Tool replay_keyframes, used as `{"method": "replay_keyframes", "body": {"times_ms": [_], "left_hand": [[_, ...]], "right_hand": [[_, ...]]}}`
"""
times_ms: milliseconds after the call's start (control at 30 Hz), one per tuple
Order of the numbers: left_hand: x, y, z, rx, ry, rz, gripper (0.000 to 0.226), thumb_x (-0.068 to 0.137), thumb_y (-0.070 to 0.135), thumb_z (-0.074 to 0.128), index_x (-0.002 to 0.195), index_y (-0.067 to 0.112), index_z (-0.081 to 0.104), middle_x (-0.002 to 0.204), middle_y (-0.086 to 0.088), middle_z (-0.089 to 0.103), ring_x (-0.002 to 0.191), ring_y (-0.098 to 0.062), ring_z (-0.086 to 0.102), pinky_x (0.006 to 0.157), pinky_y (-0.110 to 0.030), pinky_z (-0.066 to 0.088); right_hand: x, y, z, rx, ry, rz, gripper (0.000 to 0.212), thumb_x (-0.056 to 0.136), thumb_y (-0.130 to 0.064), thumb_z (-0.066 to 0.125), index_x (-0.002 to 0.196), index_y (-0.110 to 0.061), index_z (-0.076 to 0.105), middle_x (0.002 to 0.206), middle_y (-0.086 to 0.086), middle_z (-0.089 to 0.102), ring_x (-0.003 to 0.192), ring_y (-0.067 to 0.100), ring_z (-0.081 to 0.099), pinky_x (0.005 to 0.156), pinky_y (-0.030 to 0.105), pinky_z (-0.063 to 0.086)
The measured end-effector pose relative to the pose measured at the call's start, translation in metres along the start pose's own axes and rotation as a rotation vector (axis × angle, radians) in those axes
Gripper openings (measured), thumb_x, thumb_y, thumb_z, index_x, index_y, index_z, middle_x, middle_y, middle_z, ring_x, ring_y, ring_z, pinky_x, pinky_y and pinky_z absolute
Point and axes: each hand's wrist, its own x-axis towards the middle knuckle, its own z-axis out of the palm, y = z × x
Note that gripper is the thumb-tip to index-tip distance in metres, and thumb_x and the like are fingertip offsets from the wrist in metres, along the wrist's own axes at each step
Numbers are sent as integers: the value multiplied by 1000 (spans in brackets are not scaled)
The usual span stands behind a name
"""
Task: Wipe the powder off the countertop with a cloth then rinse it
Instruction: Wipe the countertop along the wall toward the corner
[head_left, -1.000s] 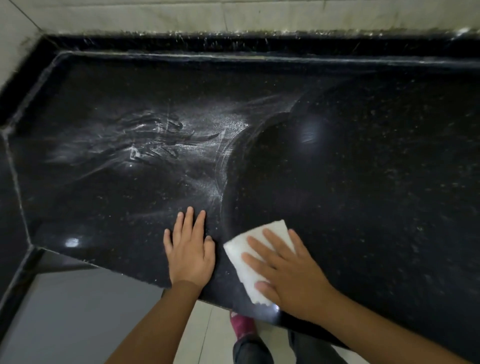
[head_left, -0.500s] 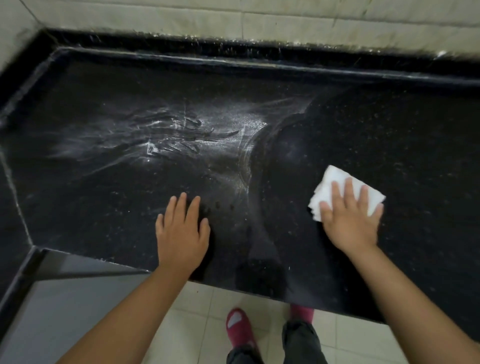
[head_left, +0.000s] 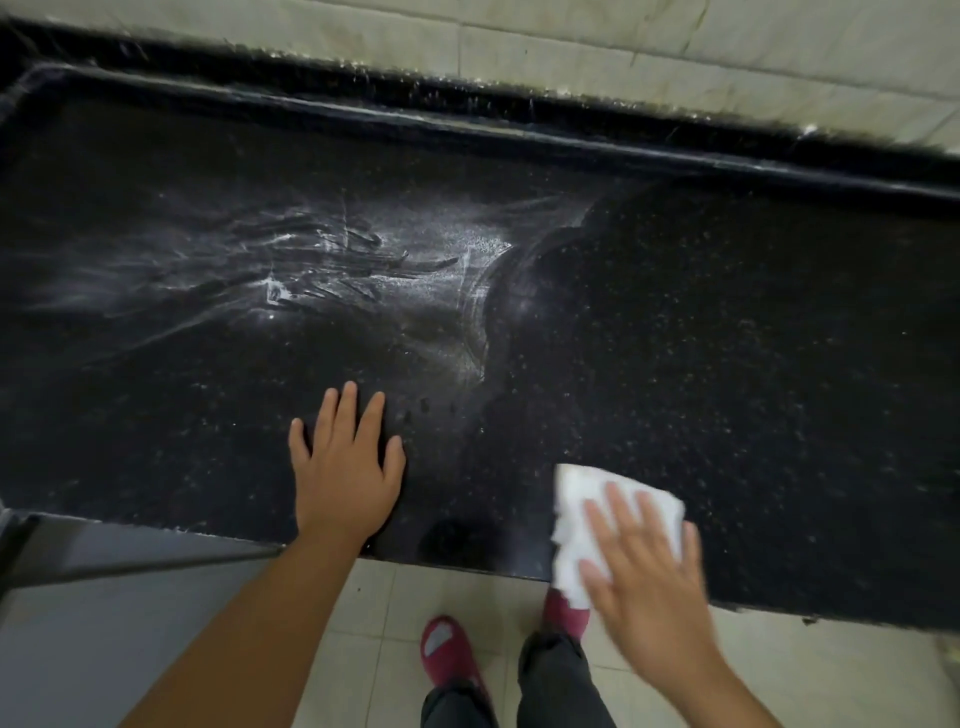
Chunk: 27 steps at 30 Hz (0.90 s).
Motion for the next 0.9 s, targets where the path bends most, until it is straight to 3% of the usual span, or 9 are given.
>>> {"method": "replay_keyframes", "body": {"times_ms": [100,200,333,400,467,533,667,800,900], "left_hand": [[1,1,-1,7,-20,-12,54,95,40,22,145,20,21,155,-5,7,143,-19,-2,112,-45,-6],[1,1,1,-15,-10,-16,58,92,43,19,144,19,26,155,-7,12,143,-21,3,112,-47,-4],[1,0,2,-9,15,0,78,77,50,4,140,16,37,151,-10,24,141,-25,14,112,-50,2],[2,0,3,6,5,-4,80,76,50,2,141,17,35,152,-8,22,142,-24,13,112,-49,1],[2,-1,3,9,19,-10,78,77,49,5,139,16,38,150,-9,26,141,-25,17,111,-50,5],[2,-1,4,11,10,-20,76,77,49,7,137,15,41,149,-10,29,140,-26,20,111,-51,6],[3,-1,2,-13,4,-5,77,78,49,7,138,15,41,149,-11,29,140,-26,19,111,-51,5],[2,-2,2,-14,-5,4,75,79,49,9,136,14,43,148,-12,31,139,-27,21,111,-52,7],[3,-2,1,-24,-18,6,73,80,48,10,136,14,44,147,-13,32,139,-28,23,110,-53,9]], "right_hand": [[-2,41,-24,30,-112,288,73,80,-59,-15,146,-31,-3,157,-7,-1,143,18,2,110,56,11],[31,32,-48,131,-139,491,59,94,-51,2,147,-28,-10,156,-3,-15,143,22,-13,114,55,1],[102,-26,-63,175,-132,408,55,99,-43,14,148,-28,-6,156,-1,-17,143,26,-14,111,56,-3],[117,-67,-54,119,-53,225,55,98,-43,12,149,-25,5,157,3,-5,144,29,-3,110,60,3],[106,-104,-40,79,72,71,58,91,-43,17,139,-19,42,148,9,35,135,33,33,104,61,22],[78,-121,-26,120,40,-44,57,97,-41,12,127,-20,56,134,6,53,130,31,39,101,57,21],[21,-91,-3,123,15,-46,53,97,-50,4,134,-30,38,142,-8,36,144,14,-4,109,44,4],[-5,-27,-16,57,-42,238,60,91,-57,-3,145,-35,13,155,-10,10,142,13,16,107,55,19],[12,9,-37,180,-151,491,56,96,-50,11,144,-36,-14,154,-11,-18,144,15,-11,113,54,2]]}}
